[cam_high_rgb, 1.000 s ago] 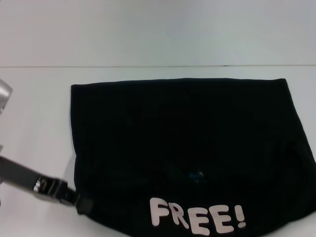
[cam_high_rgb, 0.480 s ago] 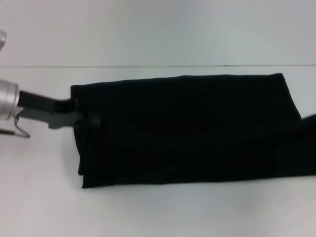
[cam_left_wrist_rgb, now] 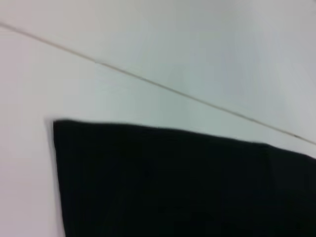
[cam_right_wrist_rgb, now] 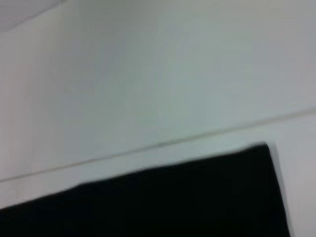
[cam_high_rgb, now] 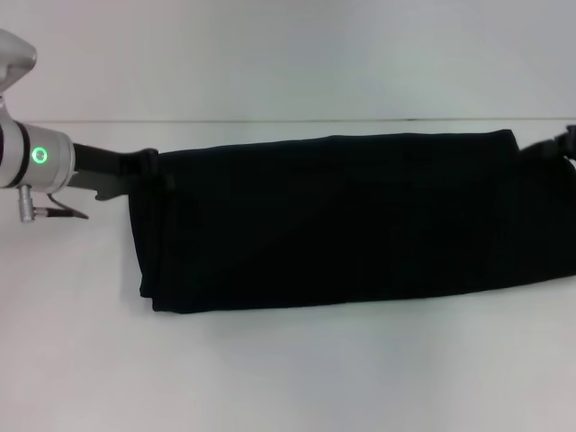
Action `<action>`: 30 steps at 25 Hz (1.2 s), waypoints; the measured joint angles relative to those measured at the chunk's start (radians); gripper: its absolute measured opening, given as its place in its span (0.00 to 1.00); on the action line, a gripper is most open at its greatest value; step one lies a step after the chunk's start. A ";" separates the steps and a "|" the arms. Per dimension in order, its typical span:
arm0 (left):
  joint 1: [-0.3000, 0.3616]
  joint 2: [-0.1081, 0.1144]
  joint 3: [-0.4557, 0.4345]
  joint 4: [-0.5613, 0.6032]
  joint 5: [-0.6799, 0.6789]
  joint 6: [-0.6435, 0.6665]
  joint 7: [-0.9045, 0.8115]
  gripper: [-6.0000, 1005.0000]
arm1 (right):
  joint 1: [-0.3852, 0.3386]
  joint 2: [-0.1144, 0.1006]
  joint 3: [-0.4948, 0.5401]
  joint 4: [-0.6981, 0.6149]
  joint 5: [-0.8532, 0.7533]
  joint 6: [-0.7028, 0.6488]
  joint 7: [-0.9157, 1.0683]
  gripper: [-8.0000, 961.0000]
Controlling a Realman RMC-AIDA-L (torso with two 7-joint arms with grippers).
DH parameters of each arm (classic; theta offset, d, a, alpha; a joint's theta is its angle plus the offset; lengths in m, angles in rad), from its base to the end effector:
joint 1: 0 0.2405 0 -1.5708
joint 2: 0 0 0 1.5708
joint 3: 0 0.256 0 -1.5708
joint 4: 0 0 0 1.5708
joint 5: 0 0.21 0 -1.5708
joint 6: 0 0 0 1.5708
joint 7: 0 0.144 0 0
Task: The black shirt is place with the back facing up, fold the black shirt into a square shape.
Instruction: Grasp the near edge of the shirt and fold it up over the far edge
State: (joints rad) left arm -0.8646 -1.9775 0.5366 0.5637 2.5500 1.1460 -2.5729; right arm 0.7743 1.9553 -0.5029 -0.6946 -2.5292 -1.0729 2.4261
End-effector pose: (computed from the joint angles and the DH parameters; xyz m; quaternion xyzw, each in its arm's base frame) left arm -0.2568 0.4388 0.0327 -0.7238 -0.6400 -0.1192 0.2286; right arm 0.2915 0.4409 0.0871 -0.7279 0.5816 0.1334 0.3378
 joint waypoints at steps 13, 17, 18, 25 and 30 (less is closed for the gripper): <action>-0.017 -0.048 0.099 0.001 -0.013 -0.302 0.010 0.01 | 0.035 0.110 -0.294 0.087 -0.031 0.578 0.038 0.04; -0.015 -0.074 0.121 0.023 -0.017 -0.336 0.029 0.01 | 0.039 0.112 -0.304 0.107 -0.031 0.648 0.033 0.04; -0.015 -0.078 0.121 0.031 -0.018 -0.340 0.032 0.01 | 0.040 0.112 -0.307 0.108 -0.031 0.661 0.033 0.04; -0.029 -0.078 0.132 0.024 -0.018 -0.399 0.032 0.01 | 0.067 0.106 -0.348 0.152 -0.031 0.726 0.028 0.04; -0.031 -0.082 0.160 0.024 -0.018 -0.451 0.036 0.01 | 0.075 0.105 -0.351 0.178 -0.031 0.746 0.029 0.04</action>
State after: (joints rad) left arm -0.8952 -2.0592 0.6964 0.5872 2.5322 0.6954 -2.5373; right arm 0.8488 2.0606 -0.8543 -0.5168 -2.5602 -0.3268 2.4547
